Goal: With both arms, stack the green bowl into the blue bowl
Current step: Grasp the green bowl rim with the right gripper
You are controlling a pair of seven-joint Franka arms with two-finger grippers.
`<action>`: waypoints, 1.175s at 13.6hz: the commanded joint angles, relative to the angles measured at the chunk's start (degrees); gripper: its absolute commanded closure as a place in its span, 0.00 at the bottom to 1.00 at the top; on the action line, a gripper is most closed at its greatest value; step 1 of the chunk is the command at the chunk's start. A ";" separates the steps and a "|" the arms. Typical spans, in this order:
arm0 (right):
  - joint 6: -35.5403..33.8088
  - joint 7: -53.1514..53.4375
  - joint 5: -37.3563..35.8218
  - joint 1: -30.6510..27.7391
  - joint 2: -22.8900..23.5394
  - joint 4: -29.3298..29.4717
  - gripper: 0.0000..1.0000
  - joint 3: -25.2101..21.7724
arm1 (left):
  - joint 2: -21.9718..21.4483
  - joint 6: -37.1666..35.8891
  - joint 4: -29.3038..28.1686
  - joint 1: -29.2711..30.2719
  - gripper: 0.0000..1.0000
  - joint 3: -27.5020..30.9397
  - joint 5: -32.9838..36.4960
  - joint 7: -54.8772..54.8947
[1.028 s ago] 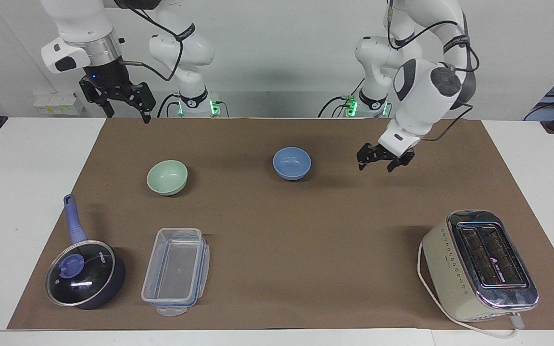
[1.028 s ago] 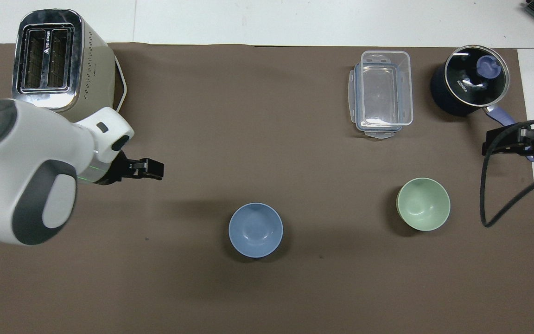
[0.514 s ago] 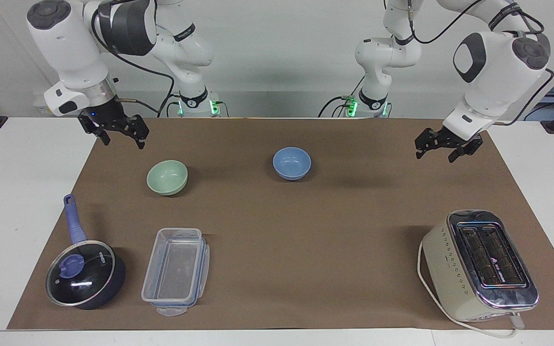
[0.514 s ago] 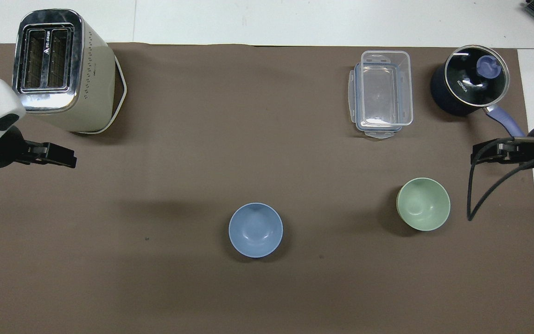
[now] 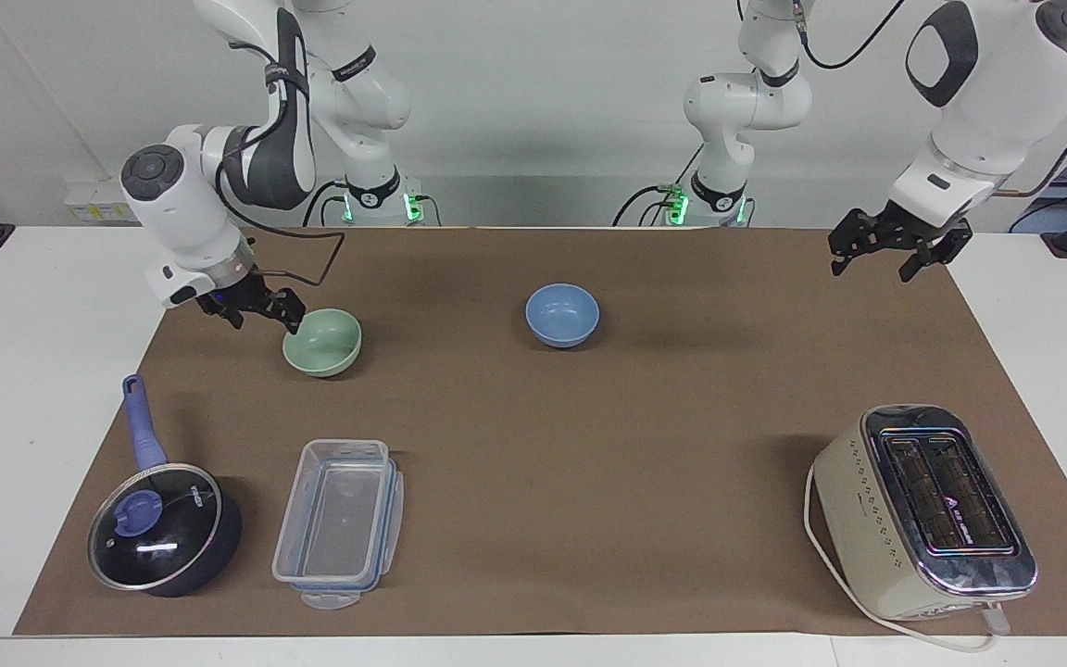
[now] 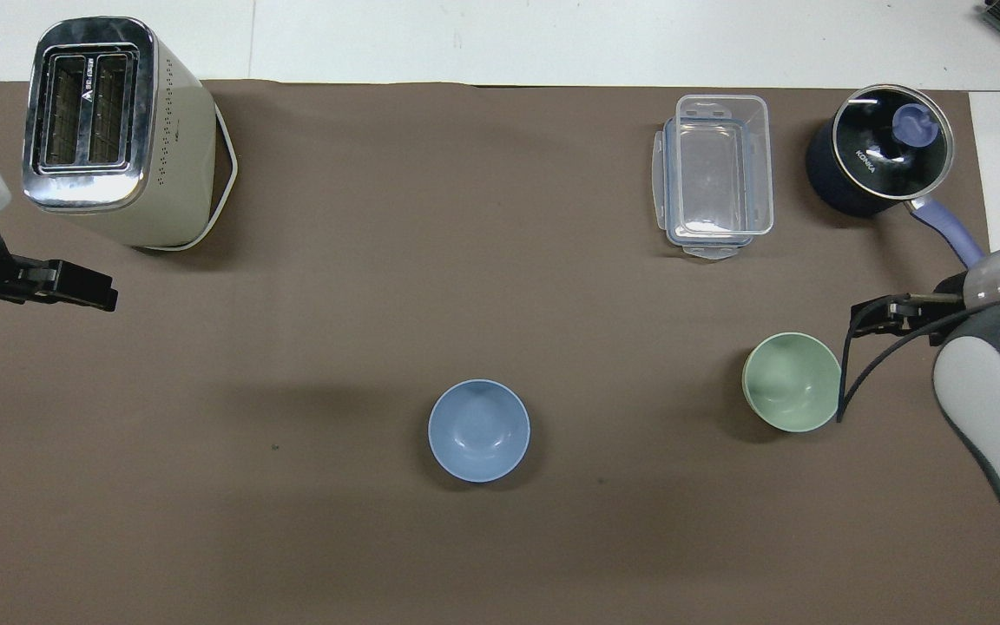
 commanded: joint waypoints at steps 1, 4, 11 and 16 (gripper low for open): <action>6.02 -1.84 0.05 -0.74 1.11 -4.06 0.00 0.31 | -1.30 -1.17 0.03 -0.59 0.00 -0.33 2.16 -2.93; 9.44 -2.63 0.04 -1.61 3.39 -5.56 0.00 0.31 | -2.36 -0.01 -1.83 -0.15 0.00 -0.42 2.16 -3.73; 7.63 -9.58 0.05 -4.43 2.87 -7.24 0.13 0.31 | -2.19 -0.54 -1.13 0.12 0.00 -0.42 1.90 -3.91; 2.53 -9.84 2.75 -4.17 2.52 -6.89 0.98 0.48 | -2.19 -0.54 -1.13 0.12 0.00 -0.33 1.90 -3.91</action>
